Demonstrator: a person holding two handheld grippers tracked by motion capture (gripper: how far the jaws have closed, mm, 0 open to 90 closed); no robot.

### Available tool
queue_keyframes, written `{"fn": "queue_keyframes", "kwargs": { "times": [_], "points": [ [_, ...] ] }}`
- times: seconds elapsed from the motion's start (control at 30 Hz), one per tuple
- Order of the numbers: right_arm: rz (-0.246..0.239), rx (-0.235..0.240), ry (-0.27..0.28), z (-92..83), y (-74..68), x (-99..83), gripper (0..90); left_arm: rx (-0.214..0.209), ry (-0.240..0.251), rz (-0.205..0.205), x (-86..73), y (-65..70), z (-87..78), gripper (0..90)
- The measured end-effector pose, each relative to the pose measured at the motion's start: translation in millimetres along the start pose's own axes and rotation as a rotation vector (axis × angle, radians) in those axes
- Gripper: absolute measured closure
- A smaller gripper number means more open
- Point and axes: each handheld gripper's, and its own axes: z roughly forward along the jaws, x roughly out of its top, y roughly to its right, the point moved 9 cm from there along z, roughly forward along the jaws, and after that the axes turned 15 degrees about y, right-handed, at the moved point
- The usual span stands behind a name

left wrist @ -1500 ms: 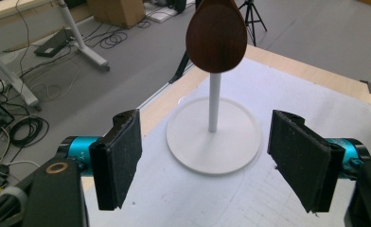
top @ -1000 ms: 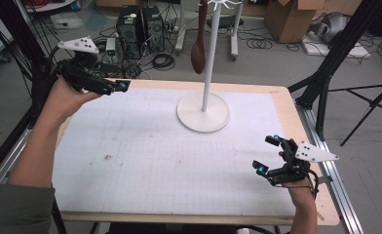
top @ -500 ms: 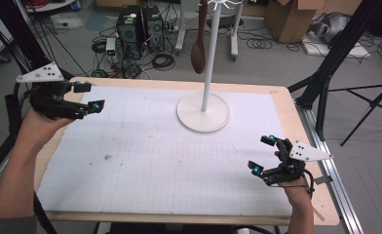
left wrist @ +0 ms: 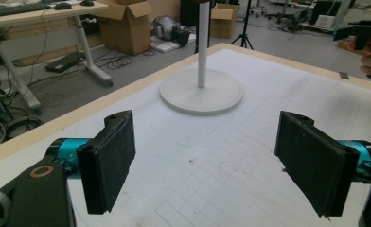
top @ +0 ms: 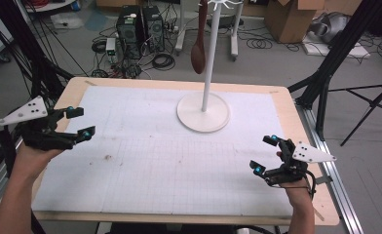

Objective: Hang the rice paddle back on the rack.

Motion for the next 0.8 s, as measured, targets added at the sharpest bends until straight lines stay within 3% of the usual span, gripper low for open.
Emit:
{"fn": "queue_keyframes", "kwargs": {
  "times": [0.4,0.8],
  "points": [
    [-0.006,0.005,-0.002,1.0,-3.9,0.5,0.5,-0.091,-0.001,-0.013,-34.2,11.8,-9.1,21.1],
    [-0.012,0.007,-0.016,4.2,-6.7,-2.6,0.5,-0.123,0.025,-0.022,-58.2,13.4,-16.1,21.0]
  ]
}}
